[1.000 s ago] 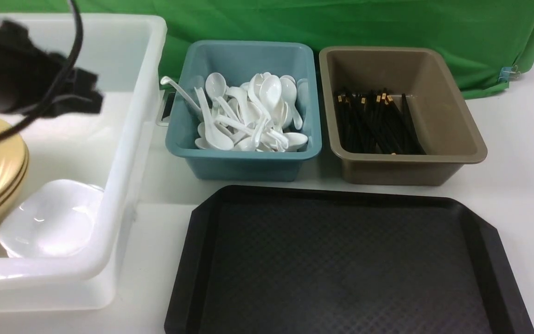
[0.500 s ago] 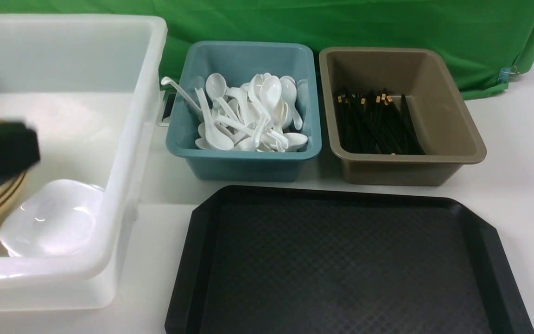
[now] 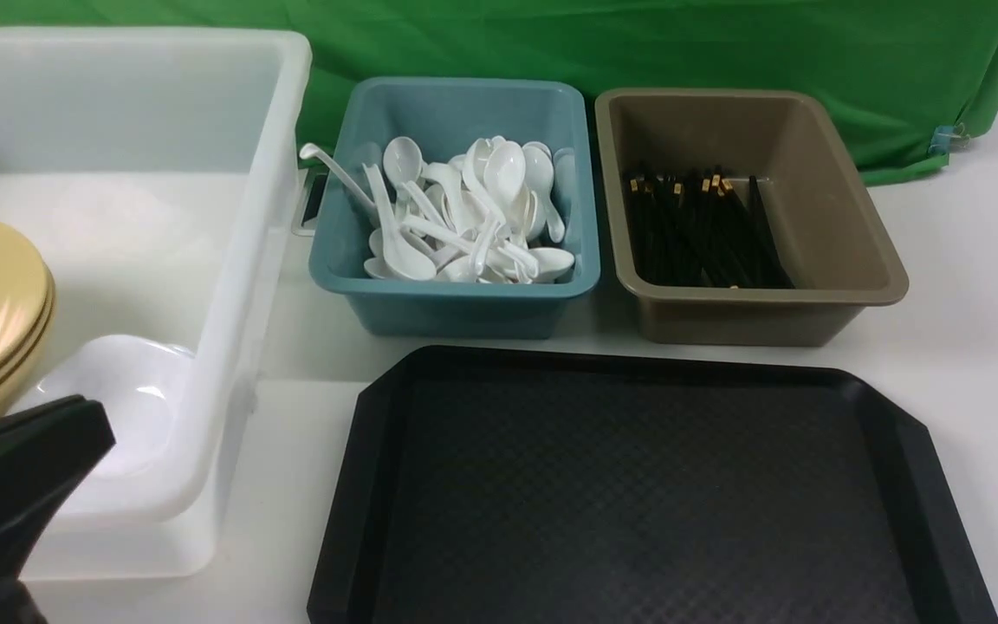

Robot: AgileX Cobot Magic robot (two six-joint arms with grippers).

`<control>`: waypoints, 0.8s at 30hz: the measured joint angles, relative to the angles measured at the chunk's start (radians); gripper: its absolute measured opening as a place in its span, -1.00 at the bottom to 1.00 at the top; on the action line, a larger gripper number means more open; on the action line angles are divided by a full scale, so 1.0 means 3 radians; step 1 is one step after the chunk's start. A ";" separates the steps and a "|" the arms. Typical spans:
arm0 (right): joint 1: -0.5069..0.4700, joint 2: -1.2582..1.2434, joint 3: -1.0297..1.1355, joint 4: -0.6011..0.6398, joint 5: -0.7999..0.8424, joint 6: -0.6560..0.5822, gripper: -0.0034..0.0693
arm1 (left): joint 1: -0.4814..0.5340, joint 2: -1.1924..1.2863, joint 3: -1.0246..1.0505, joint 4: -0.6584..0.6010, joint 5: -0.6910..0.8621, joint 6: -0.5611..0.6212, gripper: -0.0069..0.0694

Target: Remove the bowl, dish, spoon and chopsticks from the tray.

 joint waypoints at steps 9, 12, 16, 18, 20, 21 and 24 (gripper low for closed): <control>0.0000 0.0000 0.0020 0.0000 0.0086 0.0000 -0.60 | 0.0000 0.0000 0.0006 0.0332 -0.0014 -0.0004 -0.87; 0.0000 0.0000 0.0020 0.0000 0.0177 0.0001 -0.57 | 0.0000 0.0000 0.0006 0.0361 -0.0011 -0.0004 -0.87; 0.0000 0.0000 0.0020 0.0000 0.0263 0.0001 -0.55 | 0.0000 0.0000 0.0006 0.0364 -0.0011 -0.0004 -0.87; 0.0000 0.0000 0.0020 0.0000 0.0284 0.0001 -0.53 | 0.0000 0.0000 0.0006 0.0390 -0.0011 -0.0004 -0.87; 0.0000 0.0000 0.0020 0.0000 0.0285 0.0001 -0.52 | 0.0004 -0.0045 0.0047 0.0570 -0.0059 -0.0027 -0.87; 0.0000 0.0000 0.0020 0.0000 0.0292 0.0001 -0.51 | 0.0037 -0.0120 0.0114 0.0711 -0.0127 -0.0101 -0.87; 0.0000 0.0000 0.0020 0.0000 0.0300 0.0001 -0.50 | 0.0281 -0.0417 0.0395 0.1051 -0.0317 -0.0292 -0.87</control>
